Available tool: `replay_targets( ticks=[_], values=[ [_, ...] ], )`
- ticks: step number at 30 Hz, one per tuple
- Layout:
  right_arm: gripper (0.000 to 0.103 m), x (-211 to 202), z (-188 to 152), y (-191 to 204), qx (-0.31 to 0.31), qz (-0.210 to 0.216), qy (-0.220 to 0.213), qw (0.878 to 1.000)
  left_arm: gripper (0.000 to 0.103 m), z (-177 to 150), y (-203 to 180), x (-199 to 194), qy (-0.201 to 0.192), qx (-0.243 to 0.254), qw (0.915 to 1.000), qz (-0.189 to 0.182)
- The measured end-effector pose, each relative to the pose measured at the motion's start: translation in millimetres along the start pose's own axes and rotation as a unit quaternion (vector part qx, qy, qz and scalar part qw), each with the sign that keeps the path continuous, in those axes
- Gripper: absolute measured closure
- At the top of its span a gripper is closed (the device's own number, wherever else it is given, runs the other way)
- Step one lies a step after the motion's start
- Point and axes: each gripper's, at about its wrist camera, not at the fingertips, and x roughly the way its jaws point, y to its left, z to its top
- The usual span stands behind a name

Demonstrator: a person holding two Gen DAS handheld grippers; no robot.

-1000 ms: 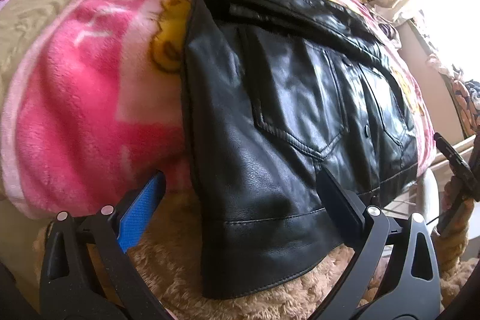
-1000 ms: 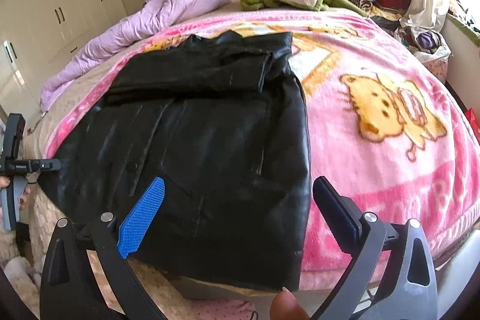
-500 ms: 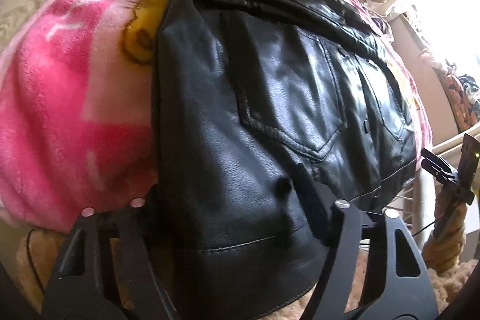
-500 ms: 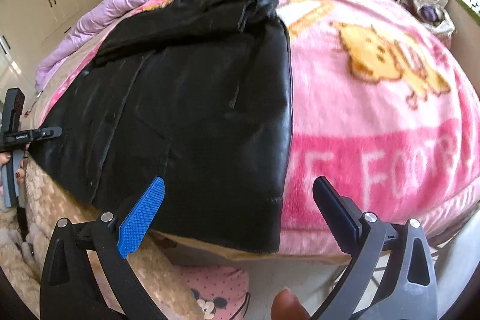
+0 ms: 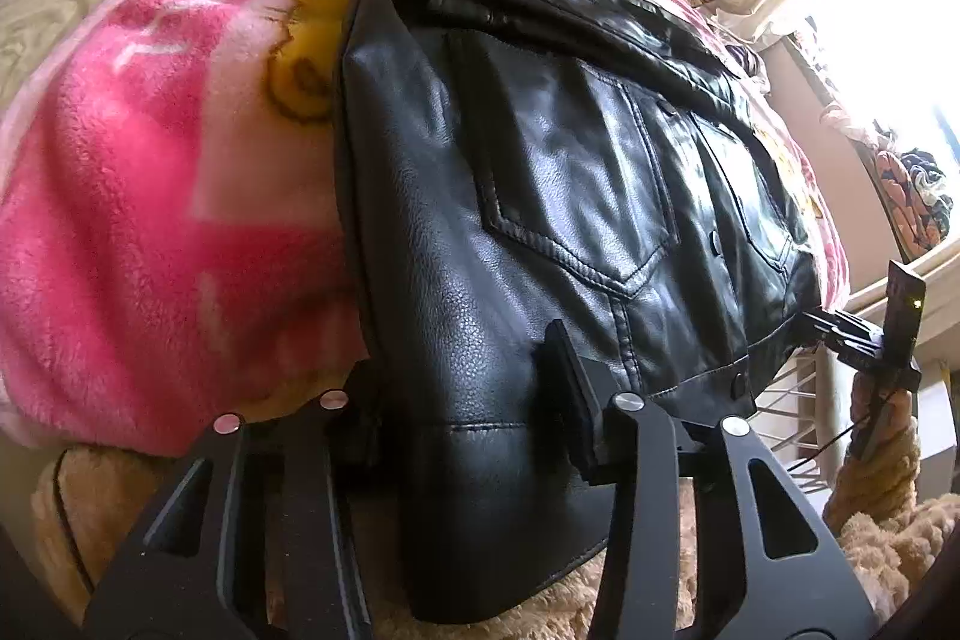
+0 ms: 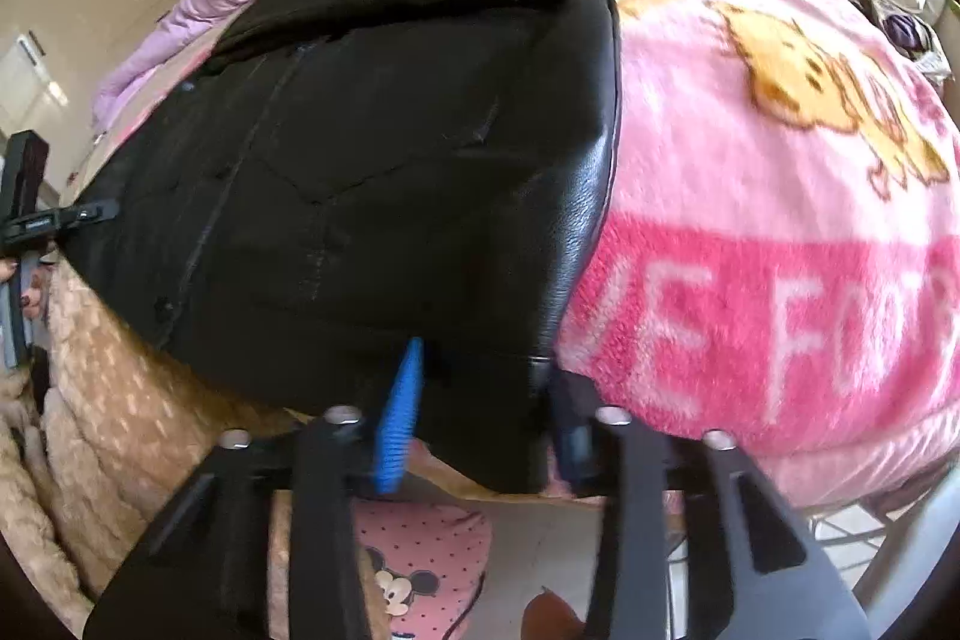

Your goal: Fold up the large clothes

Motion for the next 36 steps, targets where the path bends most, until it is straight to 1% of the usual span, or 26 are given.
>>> replay_targets(
  ticks=[1, 3, 5, 7, 8, 11, 13, 16, 22, 24, 31, 34, 36],
  values=[
    [0.077, -3, 1, -2, 0.006, 0.009, -0.005, 1.000, 0.073, 0, -1, -1, -0.003, 0.001, 1.0000, 0.002],
    [0.084, -12, 4, -5, 0.021, 0.038, -0.024, 0.999, 0.084, 0, -2, -3, -0.012, 0.005, 0.9999, 0.006],
    [0.086, -26, 8, -6, 0.030, 0.067, -0.051, 0.996, 0.087, 3, -4, -11, -0.025, 0.010, 0.9996, 0.005],
    [0.087, -38, 13, -7, 0.038, 0.091, -0.075, 0.992, 0.090, 8, -5, -18, -0.038, 0.004, 0.9993, -0.007],
    [0.090, -46, 16, -7, 0.039, 0.102, -0.092, 0.990, 0.091, 11, -7, -22, -0.045, 0.006, 0.9989, -0.011],
    [0.091, -61, 30, -2, 0.039, 0.121, -0.132, 0.983, 0.092, 22, -9, -33, -0.067, 0.003, 0.9975, -0.023],
    [0.092, -69, 39, -1, 0.039, 0.127, -0.151, 0.980, 0.092, 31, -7, -42, -0.086, -0.009, 0.9954, -0.040],
    [0.092, -80, 57, 1, 0.043, 0.132, -0.180, 0.974, 0.092, 49, -5, -58, -0.118, -0.026, 0.9911, -0.055],
    [0.092, -97, 89, -10, 0.077, 0.136, -0.234, 0.960, 0.092, 79, -8, -74, -0.156, -0.040, 0.9849, -0.064],
    [0.092, -99, 100, -11, 0.080, 0.128, -0.245, 0.958, 0.092, 88, -8, -78, -0.164, -0.040, 0.9835, -0.065],
    [0.092, -95, 142, -12, 0.101, 0.123, -0.264, 0.951, 0.092, 121, -1, -84, -0.186, -0.063, 0.9774, -0.078],
    [0.092, -91, 154, -17, 0.117, 0.130, -0.268, 0.948, 0.092, 132, 0, -82, -0.192, -0.070, 0.9759, -0.077],
    [0.092, -87, 167, -17, 0.120, 0.126, -0.271, 0.947, 0.092, 142, -1, -81, -0.194, -0.074, 0.9753, -0.075]
  ],
)
